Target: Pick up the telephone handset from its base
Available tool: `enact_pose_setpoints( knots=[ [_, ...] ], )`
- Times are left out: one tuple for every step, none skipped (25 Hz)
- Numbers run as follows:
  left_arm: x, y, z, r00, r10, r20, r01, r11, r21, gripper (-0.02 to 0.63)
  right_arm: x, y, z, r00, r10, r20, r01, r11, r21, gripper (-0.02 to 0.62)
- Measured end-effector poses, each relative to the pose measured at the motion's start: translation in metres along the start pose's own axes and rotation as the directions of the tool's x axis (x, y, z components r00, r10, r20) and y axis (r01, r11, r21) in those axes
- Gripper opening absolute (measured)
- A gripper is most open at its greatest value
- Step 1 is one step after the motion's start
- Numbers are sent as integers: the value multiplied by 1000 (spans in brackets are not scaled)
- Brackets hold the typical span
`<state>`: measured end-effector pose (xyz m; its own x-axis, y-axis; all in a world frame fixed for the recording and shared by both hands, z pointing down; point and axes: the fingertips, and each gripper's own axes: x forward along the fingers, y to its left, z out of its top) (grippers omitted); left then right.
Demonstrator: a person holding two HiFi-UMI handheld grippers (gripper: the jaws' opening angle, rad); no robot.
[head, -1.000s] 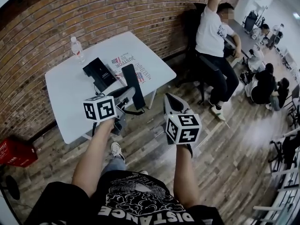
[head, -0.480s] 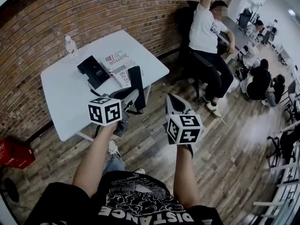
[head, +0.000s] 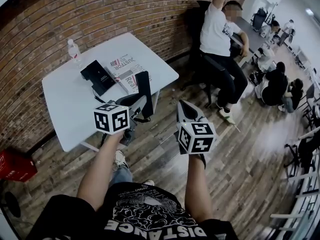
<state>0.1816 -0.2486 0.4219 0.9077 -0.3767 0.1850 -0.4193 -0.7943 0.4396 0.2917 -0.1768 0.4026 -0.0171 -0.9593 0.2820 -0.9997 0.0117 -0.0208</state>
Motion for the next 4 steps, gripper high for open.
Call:
enact_pose_setpoints(
  knots=[
    [1,1,1,1000,-1,-2,1,1000,-1,72,2,0,1,1000,0,0,0,1000,0,0],
    [1,2,2,1000,-1,-3,1,1000,-2,72,3,0,2,1000,-1,0,1,1000,0,0],
    [2,4,3,1000,-2,-4,2,1000,-4,72,5,-1,3,1000,-1,-1,1,1000,0,0],
    [3,5,3,1000,-3,-4,3,1000,-5,72,6,-1,4,1000,-2,-1,2,1000,0,0]
  ],
)
